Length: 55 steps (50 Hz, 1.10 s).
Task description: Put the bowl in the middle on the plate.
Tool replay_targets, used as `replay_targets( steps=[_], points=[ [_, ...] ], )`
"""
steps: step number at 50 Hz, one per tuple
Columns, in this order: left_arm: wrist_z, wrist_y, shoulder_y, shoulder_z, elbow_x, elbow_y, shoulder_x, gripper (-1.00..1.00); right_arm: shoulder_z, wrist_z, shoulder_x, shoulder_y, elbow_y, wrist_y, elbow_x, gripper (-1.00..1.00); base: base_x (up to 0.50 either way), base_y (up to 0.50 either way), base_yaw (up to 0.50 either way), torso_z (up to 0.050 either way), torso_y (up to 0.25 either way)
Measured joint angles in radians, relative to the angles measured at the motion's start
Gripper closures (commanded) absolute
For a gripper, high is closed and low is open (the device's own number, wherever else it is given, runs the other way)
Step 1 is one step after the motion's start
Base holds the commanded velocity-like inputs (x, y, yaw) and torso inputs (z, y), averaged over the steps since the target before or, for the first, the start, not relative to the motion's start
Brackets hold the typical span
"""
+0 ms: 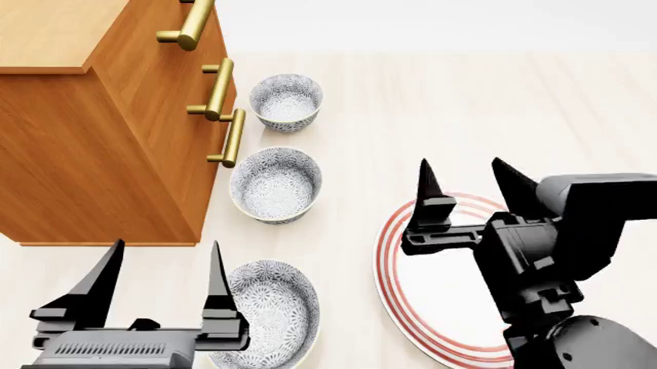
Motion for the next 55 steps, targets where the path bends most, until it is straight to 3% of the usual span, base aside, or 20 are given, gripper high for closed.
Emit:
replay_targets(
  steps=[12, 24, 39, 55],
  points=[
    [-0.009, 0.0, -0.006, 0.006, -0.005, -0.007, -0.006, -1.0, -0.026, 0.231, 0.008, 0.395, 0.263, 0.334, 0.428, -1.0, 0.0, 0.0, 0.0, 0.0, 0.0],
    [-0.016, 0.001, -0.01, 0.014, -0.009, -0.016, -0.012, -1.0, -0.193, 0.366, 0.002, 0.692, 0.632, 0.465, 0.674, -1.0, 0.0, 0.0, 0.0, 0.0, 0.0],
    [-0.023, 0.005, -0.015, 0.019, -0.017, -0.028, -0.02, -1.0, -0.423, 0.237, -0.061, 0.989, 1.032, 0.474, 0.635, -1.0, 0.0, 0.0, 0.0, 0.0, 0.0],
    [-0.032, 0.0, -0.02, 0.025, -0.023, -0.034, -0.029, -1.0, -0.645, 0.031, -0.15, 1.142, 1.316, 0.422, 0.474, -1.0, 0.0, 0.0, 0.0, 0.0, 0.0]
  ],
)
